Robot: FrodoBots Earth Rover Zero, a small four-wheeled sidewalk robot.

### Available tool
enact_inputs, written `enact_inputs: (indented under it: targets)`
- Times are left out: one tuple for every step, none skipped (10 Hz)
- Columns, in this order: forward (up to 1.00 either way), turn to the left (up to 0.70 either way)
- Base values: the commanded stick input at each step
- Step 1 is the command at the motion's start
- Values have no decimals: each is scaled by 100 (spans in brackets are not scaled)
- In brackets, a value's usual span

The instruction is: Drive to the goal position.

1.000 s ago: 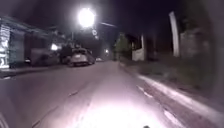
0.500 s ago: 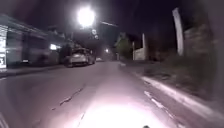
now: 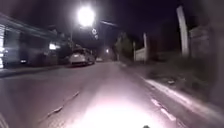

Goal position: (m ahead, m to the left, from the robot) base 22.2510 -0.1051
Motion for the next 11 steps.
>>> enact_inputs:
  targets:
    - [70,0]
    - [70,0]
    - [70,0]
    - [70,0]
    - [70,0]
    - [70,0]
    - [70,0]
    - [70,0]
    - [70,0]
    - [70,0]
    - [70,0]
